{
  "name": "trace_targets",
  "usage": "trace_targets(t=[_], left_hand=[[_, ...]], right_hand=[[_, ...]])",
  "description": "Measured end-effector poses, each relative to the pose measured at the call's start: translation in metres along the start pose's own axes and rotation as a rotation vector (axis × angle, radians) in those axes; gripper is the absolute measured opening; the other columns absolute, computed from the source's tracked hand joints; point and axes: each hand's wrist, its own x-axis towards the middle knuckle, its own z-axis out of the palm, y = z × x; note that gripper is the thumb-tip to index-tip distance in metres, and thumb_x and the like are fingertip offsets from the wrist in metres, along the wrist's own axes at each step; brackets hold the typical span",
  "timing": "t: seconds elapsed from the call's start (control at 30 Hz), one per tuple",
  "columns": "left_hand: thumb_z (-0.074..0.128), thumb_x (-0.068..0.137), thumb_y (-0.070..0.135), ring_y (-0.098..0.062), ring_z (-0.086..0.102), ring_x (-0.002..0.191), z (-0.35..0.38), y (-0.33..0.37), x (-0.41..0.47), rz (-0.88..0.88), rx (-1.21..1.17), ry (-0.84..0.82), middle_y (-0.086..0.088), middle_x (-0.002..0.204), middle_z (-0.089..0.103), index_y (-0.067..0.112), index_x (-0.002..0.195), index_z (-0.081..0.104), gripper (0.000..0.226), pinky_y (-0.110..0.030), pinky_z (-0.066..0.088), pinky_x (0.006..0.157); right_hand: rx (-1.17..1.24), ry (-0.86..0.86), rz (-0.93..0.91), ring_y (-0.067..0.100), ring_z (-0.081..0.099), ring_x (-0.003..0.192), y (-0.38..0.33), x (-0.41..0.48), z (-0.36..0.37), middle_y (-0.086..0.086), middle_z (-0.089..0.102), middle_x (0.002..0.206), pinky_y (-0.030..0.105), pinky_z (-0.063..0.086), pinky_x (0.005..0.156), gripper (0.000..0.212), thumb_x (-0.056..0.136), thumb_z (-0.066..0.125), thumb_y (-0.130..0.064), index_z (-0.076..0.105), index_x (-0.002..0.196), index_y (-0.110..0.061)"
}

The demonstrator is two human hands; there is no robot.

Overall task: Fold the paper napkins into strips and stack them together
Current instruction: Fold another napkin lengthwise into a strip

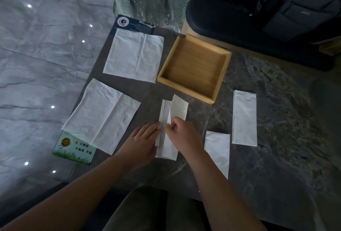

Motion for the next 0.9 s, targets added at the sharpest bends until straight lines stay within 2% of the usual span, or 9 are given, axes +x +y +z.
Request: trace_targets(t=[0.13,0.23,0.33,0.43,0.53,0.63,0.8,0.9], left_hand=[[0.044,0.101,0.044,-0.025,0.025,0.156,0.004,-0.005,0.0,0.0,0.02,-0.027,-0.002,0.17,0.029,0.022,0.161,0.033,0.066,-0.046,0.023,0.127],[0.046,0.098,0.043,-0.028,0.034,0.153,0.004,-0.004,0.0,0.018,0.045,-0.003,-0.004,0.166,0.036,0.021,0.159,0.038,0.065,-0.047,0.028,0.123],[0.04,0.099,0.044,-0.027,0.032,0.154,0.004,-0.007,-0.001,0.032,0.037,0.0,-0.004,0.167,0.035,0.021,0.159,0.039,0.064,-0.046,0.027,0.124],[0.042,0.099,0.043,-0.027,0.034,0.153,0.004,-0.009,-0.001,0.044,0.062,0.019,-0.005,0.165,0.038,0.022,0.158,0.04,0.063,-0.044,0.024,0.121],[0.046,0.1,0.044,-0.025,0.028,0.155,0.007,-0.011,-0.001,0.05,0.054,0.004,-0.002,0.169,0.03,0.025,0.162,0.03,0.066,-0.043,0.017,0.122],[0.05,0.1,0.044,-0.026,0.03,0.154,0.009,-0.012,-0.001,0.052,0.06,0.015,-0.002,0.168,0.031,0.025,0.162,0.03,0.068,-0.044,0.021,0.122],[0.044,0.103,0.045,-0.025,0.027,0.156,0.007,-0.012,0.001,0.053,0.049,-0.005,-0.002,0.17,0.028,0.023,0.163,0.028,0.066,-0.044,0.021,0.123],[0.046,0.102,0.045,-0.026,0.029,0.155,0.006,-0.014,0.0,0.056,0.055,-0.016,-0.003,0.169,0.029,0.023,0.162,0.031,0.066,-0.044,0.024,0.123]], right_hand=[[-0.01,-0.022,-0.013,0.014,0.065,0.068,-0.003,0.008,0.007,-0.008,0.066,0.077,0.025,0.057,0.07,0.032,0.107,0.057,-0.05,0.06,0.09,-0.023],[0.005,-0.039,-0.02,0.014,0.066,0.069,-0.005,0.012,0.014,-0.006,0.068,0.079,0.023,0.055,0.069,0.033,0.107,0.057,-0.051,0.061,0.089,-0.023],[-0.011,-0.064,-0.014,0.012,0.064,0.069,-0.005,0.016,0.023,-0.01,0.065,0.077,0.022,0.051,0.069,0.032,0.107,0.056,-0.053,0.058,0.086,-0.028],[0.008,-0.085,0.004,0.01,0.066,0.071,-0.002,0.018,0.029,-0.01,0.068,0.081,0.024,0.055,0.073,0.033,0.107,0.055,-0.056,0.062,0.09,-0.028],[0.013,-0.077,0.021,0.01,0.066,0.071,0.0,0.02,0.029,-0.009,0.068,0.081,0.022,0.053,0.072,0.036,0.108,0.054,-0.056,0.063,0.09,-0.026],[0.016,-0.078,0.028,0.01,0.067,0.074,0.0,0.02,0.028,-0.009,0.07,0.084,0.024,0.055,0.075,0.038,0.108,0.05,-0.058,0.064,0.092,-0.027],[0.01,-0.077,0.051,0.009,0.069,0.083,-0.004,0.017,0.026,-0.01,0.074,0.097,0.025,0.055,0.082,0.045,0.107,0.044,-0.066,0.067,0.102,-0.028],[0.042,-0.08,0.049,0.01,0.07,0.081,-0.003,0.015,0.023,-0.009,0.074,0.094,0.027,0.06,0.083,0.043,0.107,0.046,-0.063,0.067,0.099,-0.026]])
